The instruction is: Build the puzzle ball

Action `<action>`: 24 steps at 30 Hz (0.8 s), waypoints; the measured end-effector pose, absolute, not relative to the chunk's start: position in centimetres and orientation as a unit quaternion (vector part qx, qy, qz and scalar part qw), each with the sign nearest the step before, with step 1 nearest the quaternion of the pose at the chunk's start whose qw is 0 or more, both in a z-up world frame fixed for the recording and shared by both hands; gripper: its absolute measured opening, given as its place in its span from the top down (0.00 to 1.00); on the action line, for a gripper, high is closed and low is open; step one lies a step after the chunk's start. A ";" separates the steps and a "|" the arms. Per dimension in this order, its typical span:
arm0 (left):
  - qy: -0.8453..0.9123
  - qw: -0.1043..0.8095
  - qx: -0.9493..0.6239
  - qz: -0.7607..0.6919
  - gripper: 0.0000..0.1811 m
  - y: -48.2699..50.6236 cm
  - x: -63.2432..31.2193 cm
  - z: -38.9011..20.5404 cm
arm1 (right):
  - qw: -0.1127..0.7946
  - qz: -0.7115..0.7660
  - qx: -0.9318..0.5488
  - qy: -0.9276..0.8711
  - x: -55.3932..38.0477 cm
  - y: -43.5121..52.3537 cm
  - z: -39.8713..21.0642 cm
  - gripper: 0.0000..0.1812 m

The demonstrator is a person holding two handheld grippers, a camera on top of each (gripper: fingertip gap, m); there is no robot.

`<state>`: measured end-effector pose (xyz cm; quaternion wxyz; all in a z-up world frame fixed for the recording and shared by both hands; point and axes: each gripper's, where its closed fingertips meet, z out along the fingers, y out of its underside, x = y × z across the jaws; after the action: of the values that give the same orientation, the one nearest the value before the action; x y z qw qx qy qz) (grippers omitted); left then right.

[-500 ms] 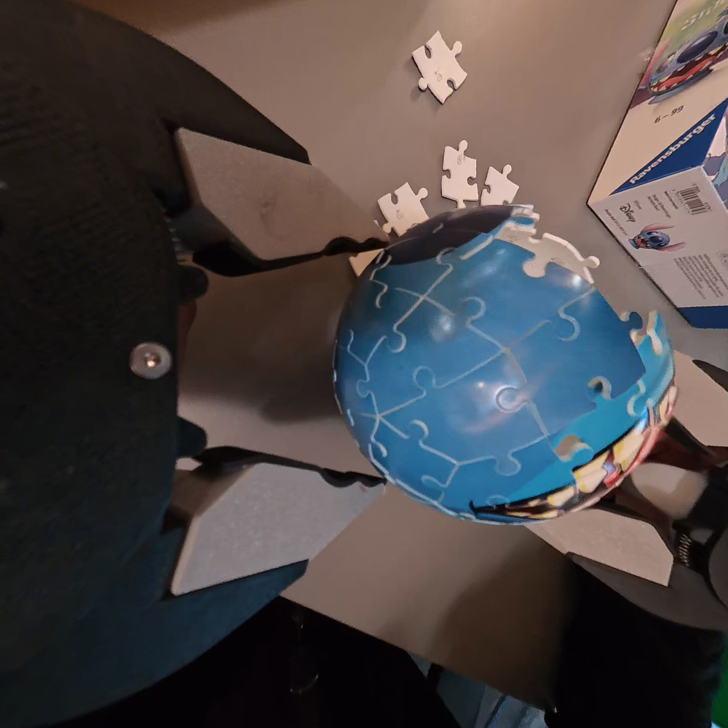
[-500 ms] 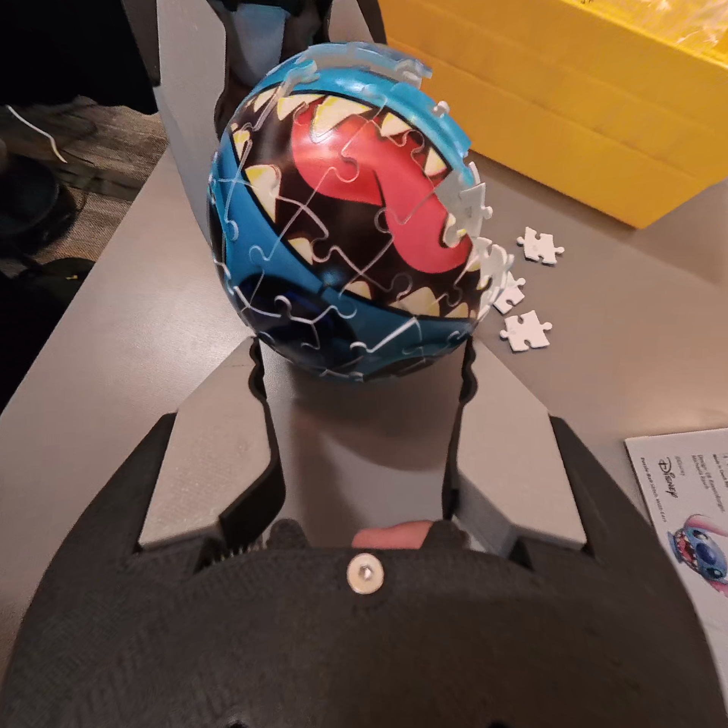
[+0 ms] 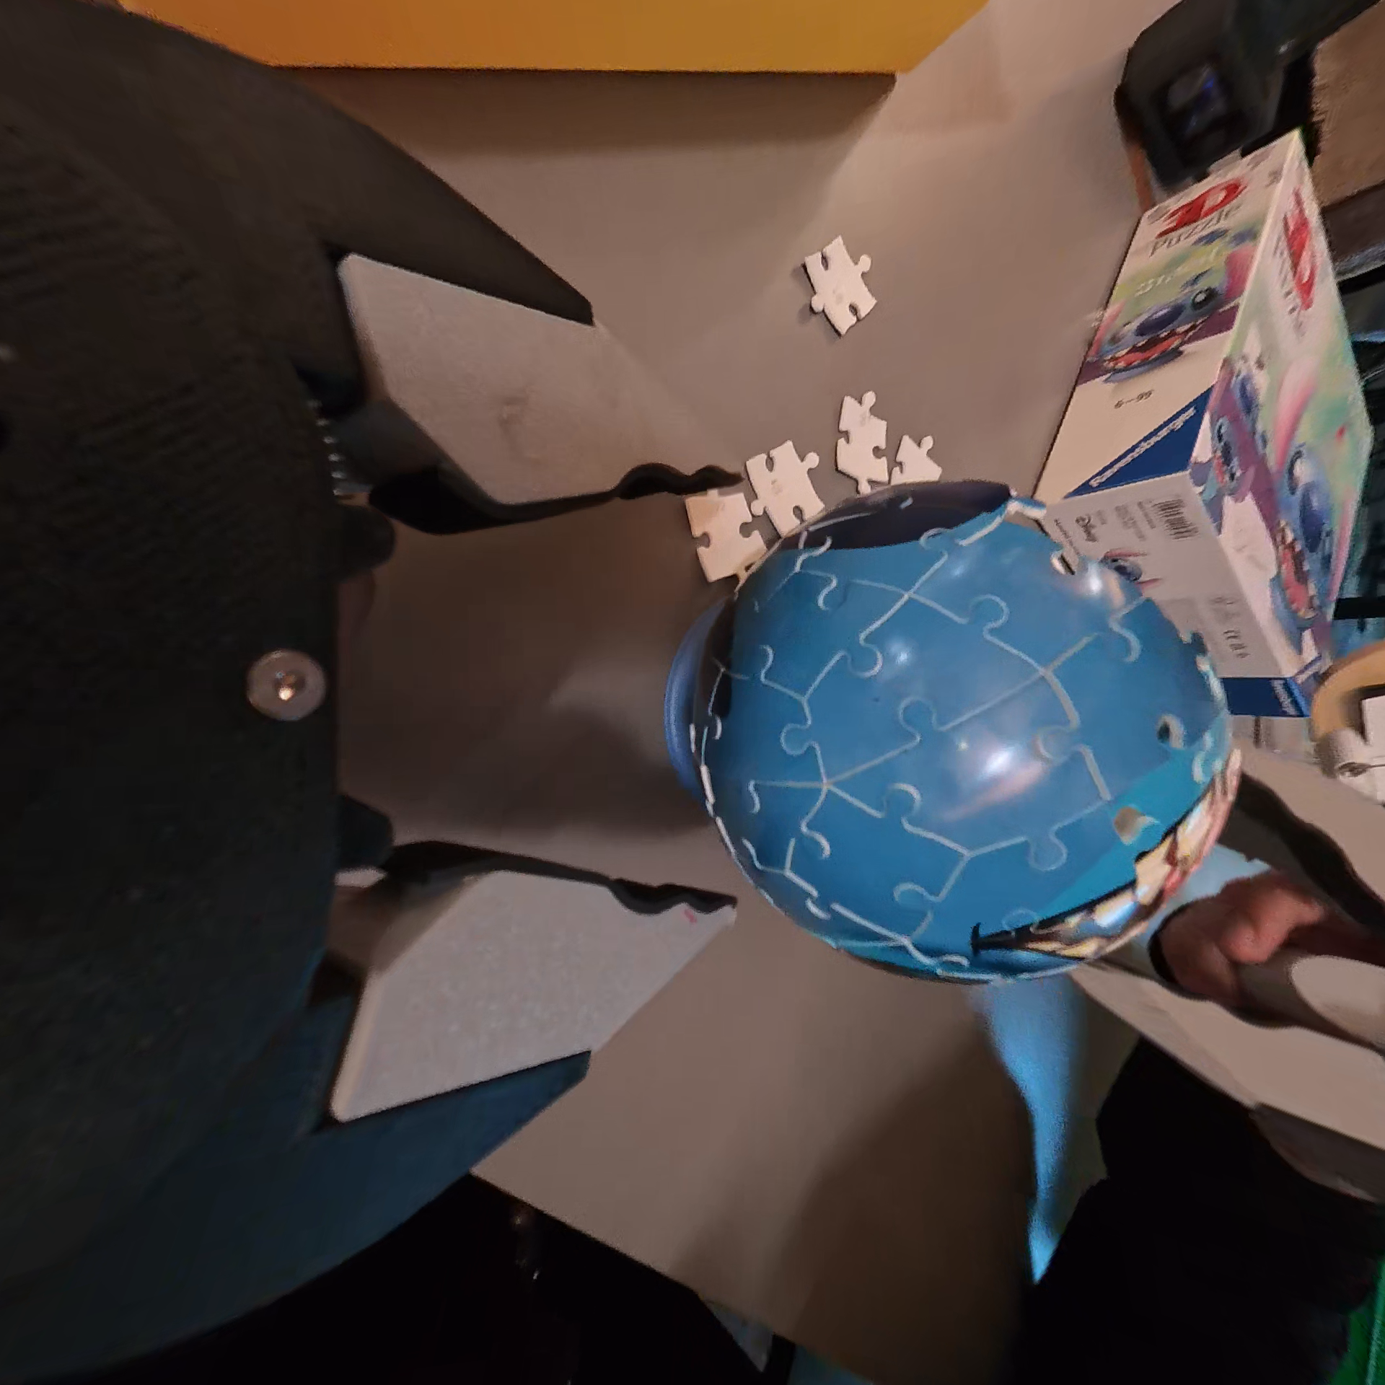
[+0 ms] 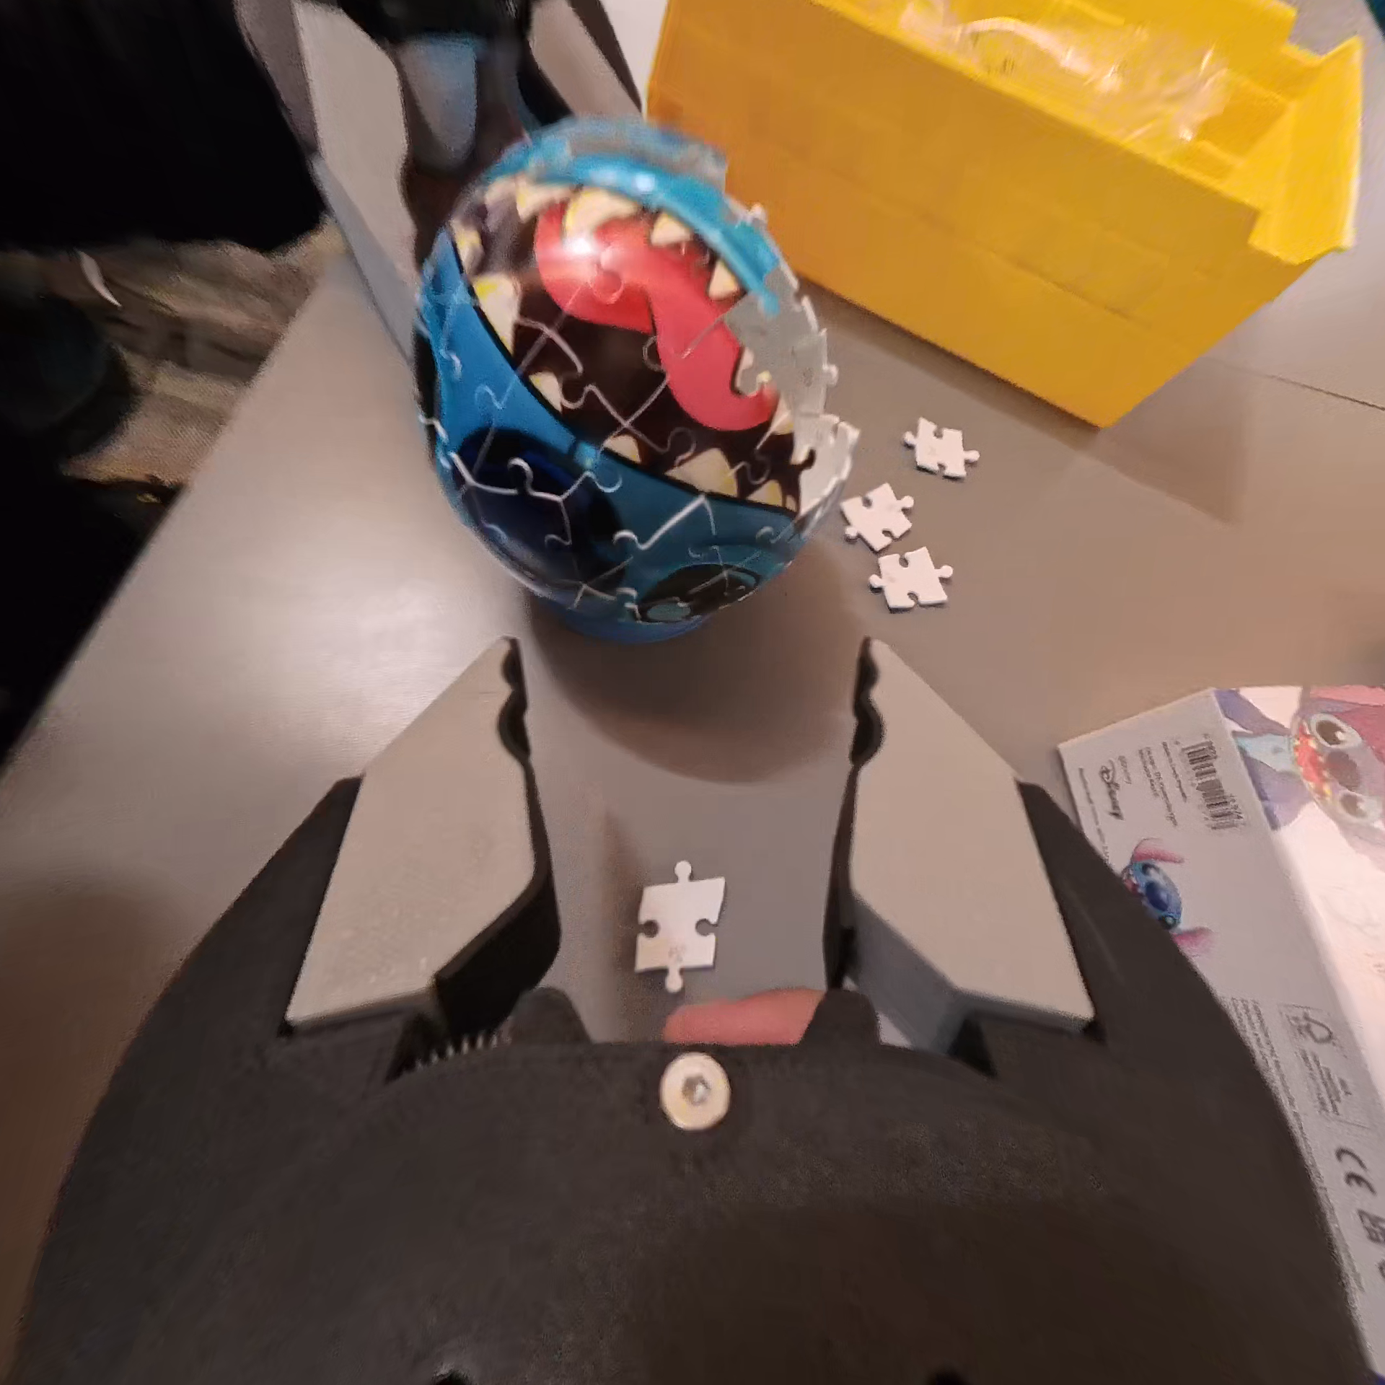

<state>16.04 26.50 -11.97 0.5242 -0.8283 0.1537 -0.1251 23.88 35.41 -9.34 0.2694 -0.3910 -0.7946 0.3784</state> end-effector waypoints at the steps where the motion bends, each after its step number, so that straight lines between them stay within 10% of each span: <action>1: 0.148 0.527 -0.827 -0.126 0.43 26.5 15.9 -11.9 | 0.262 0.397 -0.391 -0.788 24.3 35.7 -8.4 0.56; 24: 0.121 0.657 -0.737 -0.097 0.48 25.1 14.2 -7.5 | 0.462 0.327 -0.519 -0.640 29.0 42.4 -11.2 0.57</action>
<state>14.24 25.12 -7.49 0.6573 -0.7374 0.1211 -0.0975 29.03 42.41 -11.22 0.4625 -0.5190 -0.6399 0.3274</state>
